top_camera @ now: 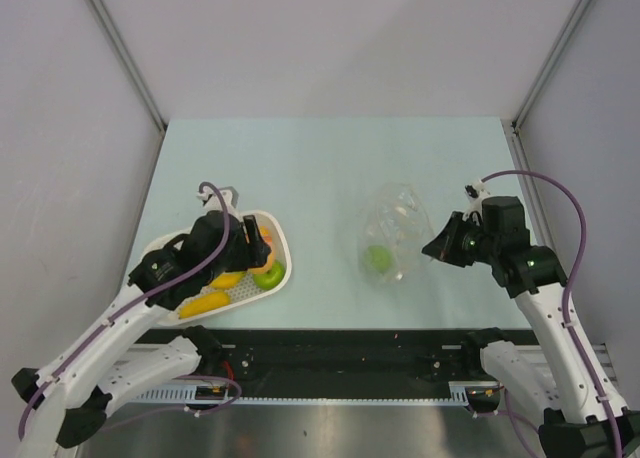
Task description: Open the zip-top bag and remove the fake food
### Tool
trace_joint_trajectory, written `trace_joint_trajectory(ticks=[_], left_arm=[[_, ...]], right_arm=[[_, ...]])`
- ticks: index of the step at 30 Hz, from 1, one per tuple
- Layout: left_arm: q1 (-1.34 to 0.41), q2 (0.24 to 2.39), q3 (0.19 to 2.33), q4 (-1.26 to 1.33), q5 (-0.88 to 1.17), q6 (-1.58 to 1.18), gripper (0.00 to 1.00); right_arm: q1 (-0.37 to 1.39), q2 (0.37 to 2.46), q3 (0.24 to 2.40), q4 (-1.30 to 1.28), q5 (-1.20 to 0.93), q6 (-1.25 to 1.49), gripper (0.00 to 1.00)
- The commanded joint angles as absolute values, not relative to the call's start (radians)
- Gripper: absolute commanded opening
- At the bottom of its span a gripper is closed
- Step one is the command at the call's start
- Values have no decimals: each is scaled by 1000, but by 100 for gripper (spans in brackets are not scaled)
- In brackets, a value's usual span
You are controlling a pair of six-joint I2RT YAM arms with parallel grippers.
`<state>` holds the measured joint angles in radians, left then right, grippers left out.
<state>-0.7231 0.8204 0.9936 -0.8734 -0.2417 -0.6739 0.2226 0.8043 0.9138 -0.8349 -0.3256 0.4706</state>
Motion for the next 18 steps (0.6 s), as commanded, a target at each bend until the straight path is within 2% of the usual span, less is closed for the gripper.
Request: trace_joint_trajectory(ticks=[1,6,10,16,17,18], left_arm=[[-692,857,951,-1055,-552,-675,0],[-598,966,983,-1178,-624,-891,1],[-468,1005,928,-1044,-447,-871,5],[-384,1115,893,-921,-365,-799,8],[-376,1132,893,-913,-348,-793,10],[-370,1164,894,-907,-344,-789,20]], right_arm=[[221,776,913,-864,-336,485,0],[221,750,914,-879,-341,492,0],[221,735,919,-896,-350,495,0],[221,719,917,-903,-359,494,0],[222,719,916,-904,-360,494,0],[221,718,916,-902,-360,494,0]])
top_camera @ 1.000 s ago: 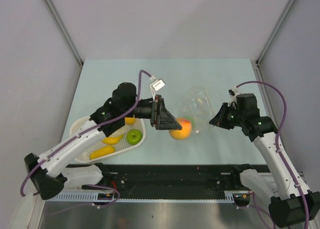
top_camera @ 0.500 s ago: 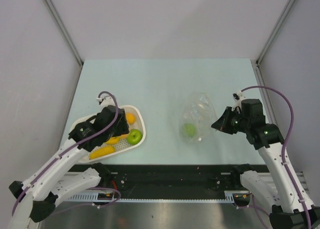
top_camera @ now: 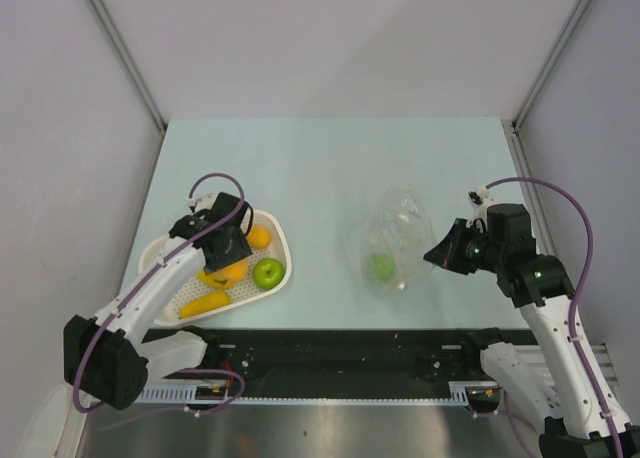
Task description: Open the zip-top bag and remove the fake food
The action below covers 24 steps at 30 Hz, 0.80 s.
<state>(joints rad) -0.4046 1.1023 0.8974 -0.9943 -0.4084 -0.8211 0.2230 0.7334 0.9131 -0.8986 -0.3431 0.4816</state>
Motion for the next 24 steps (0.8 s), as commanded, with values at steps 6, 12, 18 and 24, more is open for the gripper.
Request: trace_joint_trajectory(ticks=[6,12,18,24], left_arm=[[-354,1184,922,-890,-276,-805,72],[-356,1147,931,-902,-184,-882,85],[-359,1146,1011,-902,-155,-896,84],[-412,1149,1045,-497,217,-822,75]], right_arm=[[221,733,919,-897,-368,474,0],[221,787,913,-878,-409,428,0],[221,867,940,-836,-472,402,0],[222,969,972,-784,-543,396,0]])
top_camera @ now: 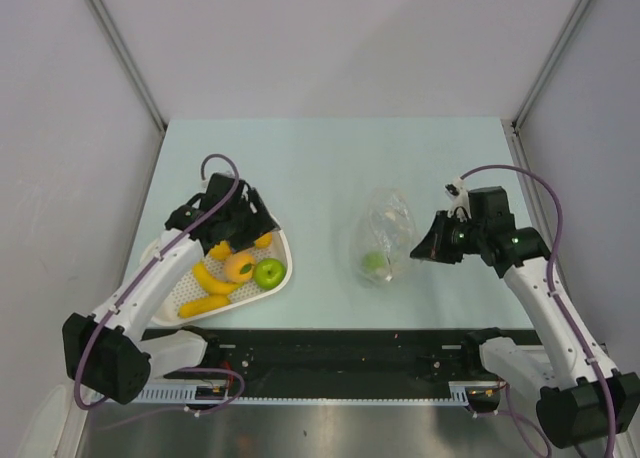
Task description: Open the zip-top bag and remove the fake food
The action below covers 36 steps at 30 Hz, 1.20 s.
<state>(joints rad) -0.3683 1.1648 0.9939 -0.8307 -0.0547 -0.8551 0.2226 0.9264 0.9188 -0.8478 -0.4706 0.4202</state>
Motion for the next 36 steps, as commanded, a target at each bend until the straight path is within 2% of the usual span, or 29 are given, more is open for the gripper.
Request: trace_joint_trajectory(ticks=[1,3,7,11,15,18,24,25,28,36], left_arm=[[-460,1160,1054,-439,254,-824,74],[-550,1207,1126,-343,302,-807,72],[-693,1308,1288,-307,290,-733,66],[-784,1384,1402,-334,291,-670,52],[-854,1430,1454,-431,240,-629,47],[-883,1454,1476,-495,207,-621,39],[-907,1471,1479,-555,143,-701,22],[-907,1482,1488,-577,103,-722,13],[-907,1546,1537,-687,51,-797,3],[-905,1732,1647,-870,15,-919,3]], right_arm=[[225,980,983,-781,-548,396,0],[230,1002,995,-769,-561,394,0],[270,1023,1032,-746,-569,413,0],[324,1037,1061,-719,-558,455,0],[371,1026,1066,-692,-532,506,0],[406,1011,1062,-673,-517,544,0],[488,970,1043,-640,-469,618,0],[494,966,1036,-634,-463,624,0],[520,959,1016,-611,-442,659,0],[561,956,1012,-588,-407,689,0]])
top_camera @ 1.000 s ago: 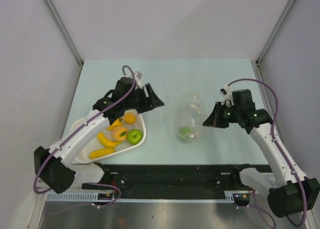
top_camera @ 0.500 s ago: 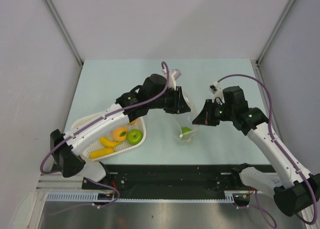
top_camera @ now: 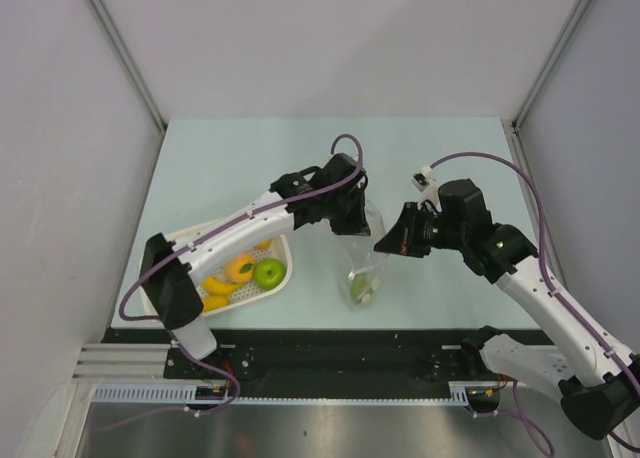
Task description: Open the zip-top bag and remove the fake food
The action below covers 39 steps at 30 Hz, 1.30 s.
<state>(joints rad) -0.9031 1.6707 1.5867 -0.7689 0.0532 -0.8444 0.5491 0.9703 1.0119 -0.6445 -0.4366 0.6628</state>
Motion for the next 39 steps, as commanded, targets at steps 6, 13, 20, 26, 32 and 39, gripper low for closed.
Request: trace_joint_trajectory(ticks=[6,13,20,26,32,39], left_arm=[[-900,1821,1663,-888,21,-871,4],[-911,1873,1599,-786,146,-815,19],[-917,1772,1580,-775,57,-795,24],[-900,1720,1612,-853,12,-782,25],[-887,1678,1602,-861,26,-807,25],[-887,1678,1533,-821,71,-815,25]], right_arm=[[561,976,1006,-623,-400,650,0],[563,959,943,-652,-377,629,0],[560,965,897,-562,-460,644,0],[571,1067,962,-459,-560,658,0],[615,1091,1003,-399,-546,693,0],[608,1028,963,-402,-494,713,0]])
